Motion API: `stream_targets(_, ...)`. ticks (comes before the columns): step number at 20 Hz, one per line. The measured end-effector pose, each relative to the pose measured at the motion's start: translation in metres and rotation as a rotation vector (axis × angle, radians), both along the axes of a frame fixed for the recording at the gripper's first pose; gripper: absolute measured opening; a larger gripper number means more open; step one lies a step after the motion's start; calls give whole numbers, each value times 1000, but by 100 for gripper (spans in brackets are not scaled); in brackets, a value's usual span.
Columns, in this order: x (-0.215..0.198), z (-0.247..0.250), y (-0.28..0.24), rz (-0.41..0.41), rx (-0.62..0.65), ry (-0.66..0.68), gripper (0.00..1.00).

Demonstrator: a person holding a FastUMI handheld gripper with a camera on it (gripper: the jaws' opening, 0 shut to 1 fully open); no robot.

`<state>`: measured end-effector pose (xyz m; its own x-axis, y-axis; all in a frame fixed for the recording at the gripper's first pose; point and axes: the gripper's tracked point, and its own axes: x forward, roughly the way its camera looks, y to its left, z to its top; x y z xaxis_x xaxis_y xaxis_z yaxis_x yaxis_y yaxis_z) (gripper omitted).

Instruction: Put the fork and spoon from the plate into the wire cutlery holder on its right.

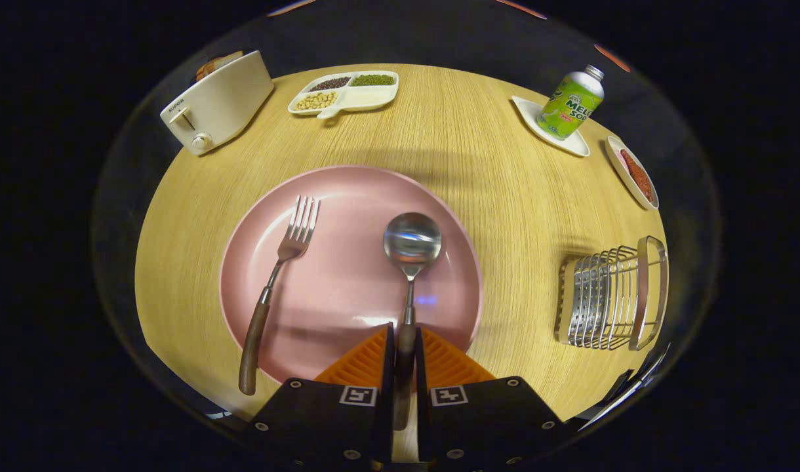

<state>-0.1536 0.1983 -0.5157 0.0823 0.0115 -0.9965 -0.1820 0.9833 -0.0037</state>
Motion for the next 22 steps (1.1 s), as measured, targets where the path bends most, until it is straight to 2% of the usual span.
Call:
stream_targets(3, 0, 4, 2, -22, 13, -21, 7)
stream_targets(10, 27, 55, -1, -93, 115, -182, 6)
stream_targets(16, 53, 115, -48, -133, 147, -329, 5)
stream_targets(22, 62, 161, -113, -144, 138, -401, 5)
